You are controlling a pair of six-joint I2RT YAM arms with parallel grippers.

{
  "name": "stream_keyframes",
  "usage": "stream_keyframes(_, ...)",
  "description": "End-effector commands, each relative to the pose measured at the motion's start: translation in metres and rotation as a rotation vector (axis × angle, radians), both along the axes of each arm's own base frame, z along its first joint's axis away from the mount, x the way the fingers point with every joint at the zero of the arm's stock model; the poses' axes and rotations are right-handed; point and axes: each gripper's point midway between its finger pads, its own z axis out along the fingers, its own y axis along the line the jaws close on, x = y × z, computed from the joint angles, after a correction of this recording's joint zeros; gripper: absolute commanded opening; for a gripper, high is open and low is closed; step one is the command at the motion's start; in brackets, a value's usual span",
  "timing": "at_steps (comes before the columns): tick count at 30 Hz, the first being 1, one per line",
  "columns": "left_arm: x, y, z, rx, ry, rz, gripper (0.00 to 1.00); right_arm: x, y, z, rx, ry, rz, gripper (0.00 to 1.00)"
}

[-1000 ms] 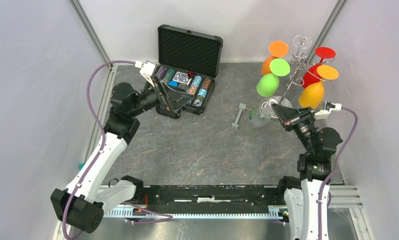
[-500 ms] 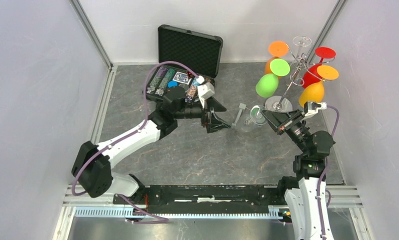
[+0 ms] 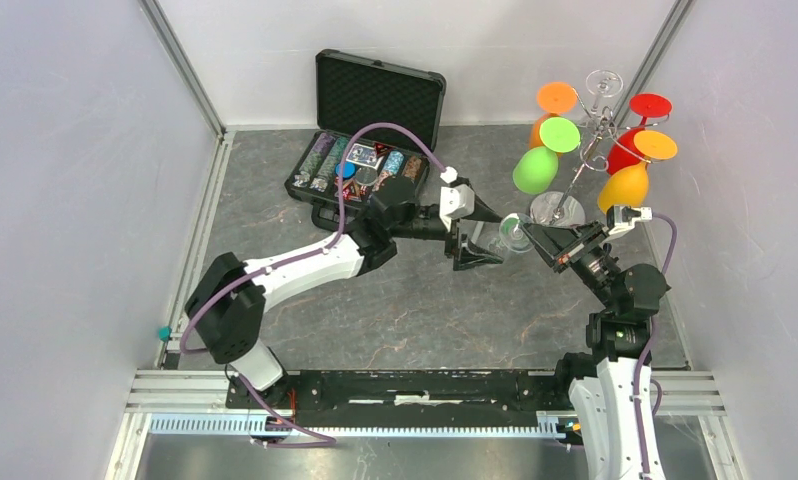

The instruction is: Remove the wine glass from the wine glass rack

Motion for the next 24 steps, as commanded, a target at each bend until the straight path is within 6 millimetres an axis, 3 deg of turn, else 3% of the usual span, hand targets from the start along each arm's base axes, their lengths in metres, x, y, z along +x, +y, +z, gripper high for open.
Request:
stream_keyframes(1, -0.005, -0.018, 0.027, -0.103, -0.103, -0.056, 0.84, -0.008, 0.004, 0.021, 0.002, -0.068, 0.021, 0.00)
stream_keyframes(9, -0.005, -0.034, 0.025, -0.136, -0.038, -0.078, 0.64, -0.009, 0.005, 0.023, 0.010, -0.072, 0.030, 0.00)
stream_keyframes(14, -0.003, -0.036, 0.018, -0.121, -0.027, -0.075, 0.41, -0.009, 0.006, 0.025, 0.015, -0.077, 0.036, 0.00)
stream_keyframes(21, -0.004, -0.037, 0.012, -0.091, -0.014, -0.089, 0.02, -0.008, 0.005, 0.027, 0.027, -0.081, 0.038, 0.00)
stream_keyframes(24, -0.003, -0.036, 0.012, -0.094, -0.010, -0.078, 0.02, -0.007, 0.005, 0.027, 0.019, -0.085, 0.034, 0.01)
